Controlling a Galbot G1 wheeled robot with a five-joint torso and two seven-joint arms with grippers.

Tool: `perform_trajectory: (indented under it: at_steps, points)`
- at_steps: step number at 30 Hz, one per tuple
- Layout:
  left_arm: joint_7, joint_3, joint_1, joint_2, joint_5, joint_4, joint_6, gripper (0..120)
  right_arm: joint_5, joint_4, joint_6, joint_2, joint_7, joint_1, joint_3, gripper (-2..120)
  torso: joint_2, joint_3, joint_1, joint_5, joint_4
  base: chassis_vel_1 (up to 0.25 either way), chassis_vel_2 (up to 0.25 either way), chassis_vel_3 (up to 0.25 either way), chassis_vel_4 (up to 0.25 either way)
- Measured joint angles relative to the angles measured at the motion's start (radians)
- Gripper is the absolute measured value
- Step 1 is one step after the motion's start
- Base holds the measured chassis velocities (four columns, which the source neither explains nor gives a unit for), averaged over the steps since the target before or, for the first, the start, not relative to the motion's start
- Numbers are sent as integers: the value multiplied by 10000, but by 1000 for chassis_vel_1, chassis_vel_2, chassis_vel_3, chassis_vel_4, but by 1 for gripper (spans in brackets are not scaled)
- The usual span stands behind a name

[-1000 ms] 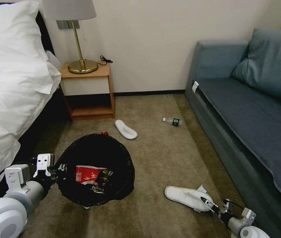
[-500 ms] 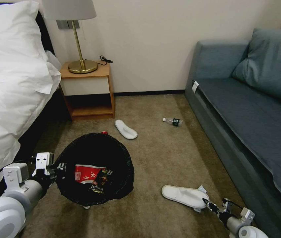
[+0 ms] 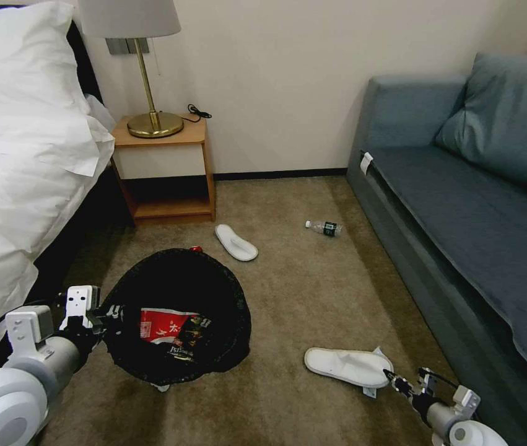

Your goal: Pick up the trash bin, then pick up the garbage on the floor and place it into the trash bin.

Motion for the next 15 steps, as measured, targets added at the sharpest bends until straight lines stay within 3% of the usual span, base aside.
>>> perform_trajectory:
  at_steps: [15]
  points:
    - [-22,36,63,-147,37,-36,0,2,552,2099,-168,-468,531,-491,296,0,0,0,0,1,0,0,0,0,0]
